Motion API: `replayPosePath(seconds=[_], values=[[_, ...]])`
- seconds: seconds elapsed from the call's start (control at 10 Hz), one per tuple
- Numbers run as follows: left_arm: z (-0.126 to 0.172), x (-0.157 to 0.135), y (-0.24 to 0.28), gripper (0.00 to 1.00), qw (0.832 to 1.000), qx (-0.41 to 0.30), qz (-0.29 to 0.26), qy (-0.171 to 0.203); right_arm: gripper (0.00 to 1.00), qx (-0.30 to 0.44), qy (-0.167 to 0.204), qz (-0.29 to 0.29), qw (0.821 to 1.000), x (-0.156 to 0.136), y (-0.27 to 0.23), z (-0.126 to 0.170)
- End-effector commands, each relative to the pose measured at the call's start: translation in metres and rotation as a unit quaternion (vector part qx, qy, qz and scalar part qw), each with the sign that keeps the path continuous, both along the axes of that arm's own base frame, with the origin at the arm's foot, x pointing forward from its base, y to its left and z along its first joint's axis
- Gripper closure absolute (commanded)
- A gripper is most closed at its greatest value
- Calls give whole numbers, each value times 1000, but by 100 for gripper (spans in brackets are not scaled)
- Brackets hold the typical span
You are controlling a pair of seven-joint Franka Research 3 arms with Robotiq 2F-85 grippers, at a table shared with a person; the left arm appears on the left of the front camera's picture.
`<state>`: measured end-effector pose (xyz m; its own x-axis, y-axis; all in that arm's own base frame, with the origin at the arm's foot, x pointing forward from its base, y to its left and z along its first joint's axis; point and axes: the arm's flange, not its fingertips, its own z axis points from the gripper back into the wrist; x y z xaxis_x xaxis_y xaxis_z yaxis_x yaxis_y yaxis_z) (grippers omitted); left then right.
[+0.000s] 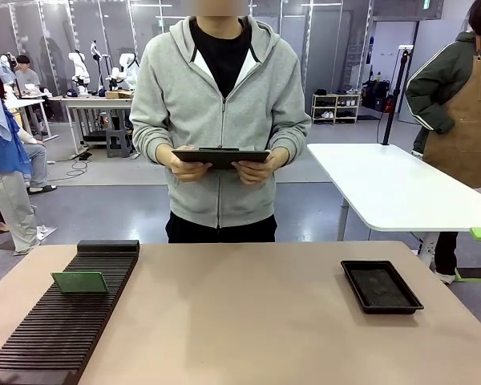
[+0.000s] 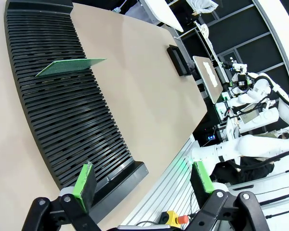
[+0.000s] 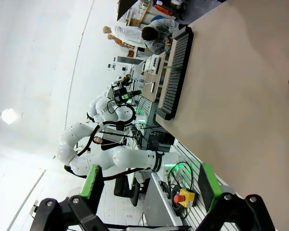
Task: Inspect the PCB.
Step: Pick up the Blank PCB and present it to the human.
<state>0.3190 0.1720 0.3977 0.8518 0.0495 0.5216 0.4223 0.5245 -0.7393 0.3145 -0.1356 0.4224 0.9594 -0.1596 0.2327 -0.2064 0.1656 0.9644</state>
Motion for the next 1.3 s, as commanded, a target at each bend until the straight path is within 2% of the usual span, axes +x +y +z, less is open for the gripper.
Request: replayPosePath(seconds=[0.0, 0.1, 0.2, 0.3, 0.4, 0.5, 0.6, 0.7, 0.8, 1.0, 1.1, 1.2], values=[[21, 5, -17, 0, 994, 82, -24, -61, 0, 2, 0, 5, 1000, -1, -1, 0], [39, 14, -33, 0, 977, 175, -40, -111, 0, 2, 0, 5, 1000, -1, -1, 0], [53, 22, -49, 0, 957, 225, -78, -164, 0, 2, 0, 5, 1000, -1, -1, 0], [61, 33, -66, 0, 934, 283, -91, -197, 0, 2, 0, 5, 1000, -1, -1, 0], [66, 41, -82, 0, 918, 307, -130, -215, 0, 2, 0, 5, 1000, -1, -1, 0], [70, 46, -101, 0, 892, 335, -184, -241, 0, 2, 0, 5, 1000, -1, -1, 0], [74, 50, -121, 0, 852, 390, -219, -271, 0, 2, 0, 5, 1000, -1, -1, 0], [74, 51, -147, 0, 803, 433, -267, -309, 0, 2, 0, 5, 1000, -1, -1, 0], [70, 54, -166, 0, 765, 475, -300, -315, 0, 2, 0, 5, 1000, -1, -1, 0], [61, 59, -187, 0, 739, 501, -329, -308, 0, 2, 0, 5, 1000, -1, -1, 0], [60, 59, -190, 0, 741, 498, -327, -310, 0, 2, 0, 5, 1000, -1, -1, 0], [61, 56, -188, 0, 756, 482, -321, -307, 0, 2, 0, 5, 1000, -1, -1, 0]])
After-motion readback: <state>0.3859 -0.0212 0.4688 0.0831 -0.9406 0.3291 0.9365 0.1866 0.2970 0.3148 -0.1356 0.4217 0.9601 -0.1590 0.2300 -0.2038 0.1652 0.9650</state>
